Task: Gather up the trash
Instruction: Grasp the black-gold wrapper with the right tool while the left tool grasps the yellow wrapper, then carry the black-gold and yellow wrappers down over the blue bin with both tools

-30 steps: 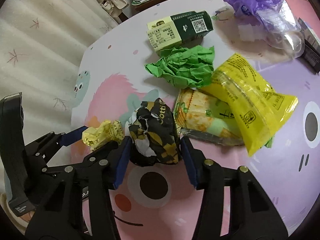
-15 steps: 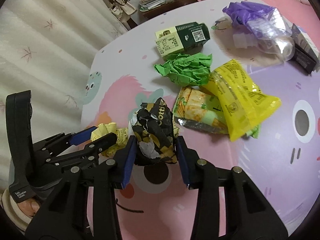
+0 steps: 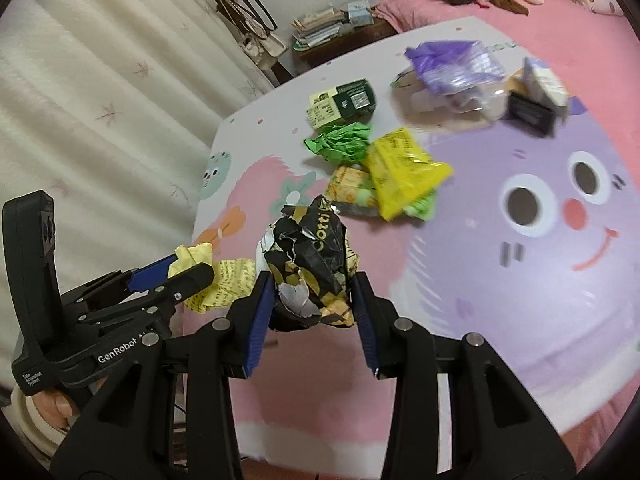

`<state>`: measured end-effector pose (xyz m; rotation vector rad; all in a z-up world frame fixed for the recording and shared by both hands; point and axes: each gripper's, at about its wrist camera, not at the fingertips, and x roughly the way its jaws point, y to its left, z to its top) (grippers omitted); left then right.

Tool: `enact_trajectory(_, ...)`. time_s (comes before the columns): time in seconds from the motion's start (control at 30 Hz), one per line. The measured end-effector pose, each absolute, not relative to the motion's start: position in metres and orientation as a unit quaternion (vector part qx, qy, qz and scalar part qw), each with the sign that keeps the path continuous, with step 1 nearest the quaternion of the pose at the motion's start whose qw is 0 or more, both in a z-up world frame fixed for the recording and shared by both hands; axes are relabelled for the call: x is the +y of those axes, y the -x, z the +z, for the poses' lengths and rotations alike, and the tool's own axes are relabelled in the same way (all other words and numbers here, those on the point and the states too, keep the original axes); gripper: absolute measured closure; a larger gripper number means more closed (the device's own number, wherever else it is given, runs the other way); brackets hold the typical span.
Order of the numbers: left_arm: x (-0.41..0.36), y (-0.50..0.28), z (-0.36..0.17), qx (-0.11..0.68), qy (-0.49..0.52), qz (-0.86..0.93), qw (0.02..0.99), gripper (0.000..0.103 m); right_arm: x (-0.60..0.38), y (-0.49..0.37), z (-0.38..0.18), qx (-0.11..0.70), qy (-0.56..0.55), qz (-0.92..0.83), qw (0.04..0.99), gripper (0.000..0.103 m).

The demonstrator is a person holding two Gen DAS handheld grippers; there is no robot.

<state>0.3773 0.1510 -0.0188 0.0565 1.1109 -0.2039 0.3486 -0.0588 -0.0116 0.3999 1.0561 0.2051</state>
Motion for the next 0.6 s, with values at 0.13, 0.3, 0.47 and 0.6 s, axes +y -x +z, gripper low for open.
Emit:
enact_trajectory(0.13,0.122,-0.328,0.005,0.507,-0.017,-0.088,0.858,0.058,-0.086,-0.303,0.011,0.492,-0.174,0.111,0.846,0.067)
enact_trajectory(0.3,0.077,-0.263,0.026,0.481,-0.005,-0.077,0.873,0.058,-0.118,-0.246,0.033,0.484,-0.145,0.125,0.854,0.067)
enact_trajectory(0.47,0.037,-0.201,0.033,0.467,0.005,-0.067,0.881,0.058,-0.155,-0.19,0.045,0.477,-0.126,0.134,0.86,0.067)
enact_trajectory(0.6,0.009,-0.151,0.026,0.473,0.017,-0.061,0.879,0.058,-0.179,-0.143,0.04,0.491,-0.122,0.143,0.851,0.067)
